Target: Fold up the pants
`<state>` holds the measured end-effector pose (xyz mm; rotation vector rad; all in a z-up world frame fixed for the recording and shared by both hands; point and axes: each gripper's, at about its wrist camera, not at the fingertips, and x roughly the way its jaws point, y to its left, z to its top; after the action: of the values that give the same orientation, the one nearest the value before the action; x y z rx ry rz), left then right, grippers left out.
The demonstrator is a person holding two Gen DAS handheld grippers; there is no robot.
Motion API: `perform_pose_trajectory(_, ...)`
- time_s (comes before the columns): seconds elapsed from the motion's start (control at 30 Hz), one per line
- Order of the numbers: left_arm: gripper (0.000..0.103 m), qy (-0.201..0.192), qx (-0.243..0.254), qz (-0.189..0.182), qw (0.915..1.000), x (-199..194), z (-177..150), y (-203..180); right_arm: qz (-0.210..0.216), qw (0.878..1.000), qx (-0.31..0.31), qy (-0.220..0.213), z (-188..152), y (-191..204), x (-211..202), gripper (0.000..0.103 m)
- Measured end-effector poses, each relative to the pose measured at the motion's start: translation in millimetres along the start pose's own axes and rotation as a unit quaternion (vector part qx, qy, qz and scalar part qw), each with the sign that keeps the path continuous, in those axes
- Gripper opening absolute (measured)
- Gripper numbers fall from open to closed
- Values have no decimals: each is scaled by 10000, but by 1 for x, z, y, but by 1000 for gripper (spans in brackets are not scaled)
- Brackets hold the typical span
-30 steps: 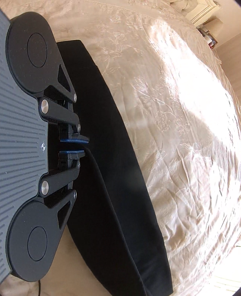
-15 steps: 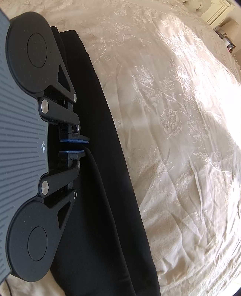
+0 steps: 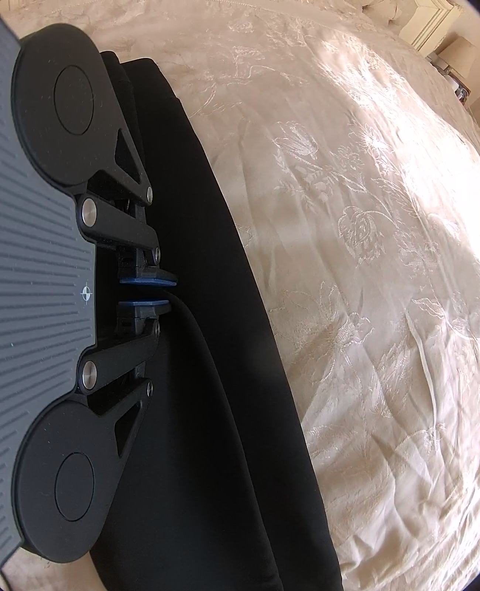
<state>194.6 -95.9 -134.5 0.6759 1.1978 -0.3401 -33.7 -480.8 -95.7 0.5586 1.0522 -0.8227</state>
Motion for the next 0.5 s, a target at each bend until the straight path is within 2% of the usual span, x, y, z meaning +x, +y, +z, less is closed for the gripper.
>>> perform_pose_trajectory(0.3, 8, -2, 1, 35, 10000, -1, -1, -2, 263, 9991, -310, 101, 14, 10, 26, 35)
perform_pose_trajectory(0.37, 8, -6, -30, 33, 10000, -2, -1, -2, 303, 9979, -556, 125, 14, 16, 24, 23)
perform_pose_trajectory(0.4, 7, -24, -56, 22, 10000, -3, -2, -1, 314, 9972, -666, 138, 13, 20, 21, 9)
perform_pose_trajectory(0.5, 6, -80, -152, 4, 9999, -12, -4, 3, 365, 9962, -787, 18, 13, 27, 4, 8)
